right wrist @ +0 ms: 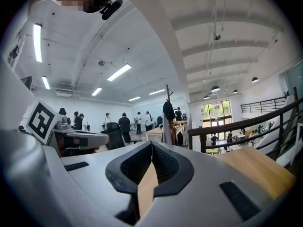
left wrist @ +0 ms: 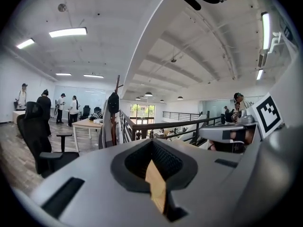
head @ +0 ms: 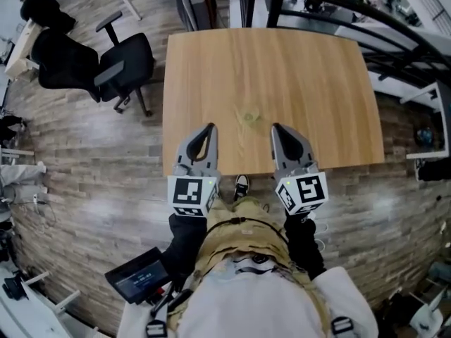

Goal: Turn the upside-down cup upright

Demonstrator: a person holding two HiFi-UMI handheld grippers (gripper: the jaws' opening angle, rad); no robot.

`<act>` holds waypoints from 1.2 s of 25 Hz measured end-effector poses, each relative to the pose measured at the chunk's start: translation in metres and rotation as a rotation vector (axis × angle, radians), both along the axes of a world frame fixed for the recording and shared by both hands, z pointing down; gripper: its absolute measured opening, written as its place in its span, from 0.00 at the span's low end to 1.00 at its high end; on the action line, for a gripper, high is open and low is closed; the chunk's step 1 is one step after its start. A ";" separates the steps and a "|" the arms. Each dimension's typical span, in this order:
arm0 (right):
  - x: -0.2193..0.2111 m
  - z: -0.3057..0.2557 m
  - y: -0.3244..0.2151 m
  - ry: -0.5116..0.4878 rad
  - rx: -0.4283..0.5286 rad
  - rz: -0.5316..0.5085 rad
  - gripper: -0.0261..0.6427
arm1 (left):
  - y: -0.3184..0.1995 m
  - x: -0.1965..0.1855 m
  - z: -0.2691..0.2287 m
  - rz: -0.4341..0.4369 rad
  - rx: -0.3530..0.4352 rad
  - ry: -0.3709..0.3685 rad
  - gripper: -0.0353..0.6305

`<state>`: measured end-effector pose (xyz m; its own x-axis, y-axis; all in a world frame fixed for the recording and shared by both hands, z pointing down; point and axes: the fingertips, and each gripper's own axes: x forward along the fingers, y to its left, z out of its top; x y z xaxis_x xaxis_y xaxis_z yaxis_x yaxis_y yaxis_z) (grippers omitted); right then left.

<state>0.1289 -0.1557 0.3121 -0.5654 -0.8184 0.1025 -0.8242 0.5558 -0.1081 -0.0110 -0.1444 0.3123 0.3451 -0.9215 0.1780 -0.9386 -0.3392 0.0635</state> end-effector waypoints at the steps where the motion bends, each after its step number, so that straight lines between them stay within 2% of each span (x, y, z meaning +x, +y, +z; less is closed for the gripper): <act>1: -0.003 0.006 -0.004 0.010 -0.016 -0.005 0.07 | -0.005 -0.002 0.006 -0.001 -0.014 0.003 0.06; 8: -0.025 0.056 -0.023 0.060 -0.116 0.022 0.07 | -0.032 -0.005 0.054 0.046 -0.092 0.008 0.06; 13: -0.035 0.096 -0.029 0.091 -0.188 0.042 0.07 | -0.043 -0.006 0.097 0.068 -0.185 0.017 0.06; 22: -0.038 0.181 -0.046 0.129 -0.338 0.053 0.07 | -0.056 0.000 0.184 0.094 -0.356 0.003 0.06; 29: -0.039 0.242 -0.066 0.145 -0.430 0.065 0.08 | -0.070 0.000 0.240 0.094 -0.442 -0.014 0.06; 30: -0.039 0.249 -0.068 0.144 -0.445 0.071 0.11 | -0.071 0.000 0.247 0.094 -0.452 -0.017 0.06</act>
<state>0.0901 -0.2241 0.5614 -0.4643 -0.7131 0.5253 -0.8824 0.4235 -0.2051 -0.0114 -0.2157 0.5590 0.4165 -0.7150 0.5615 -0.9075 -0.3644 0.2092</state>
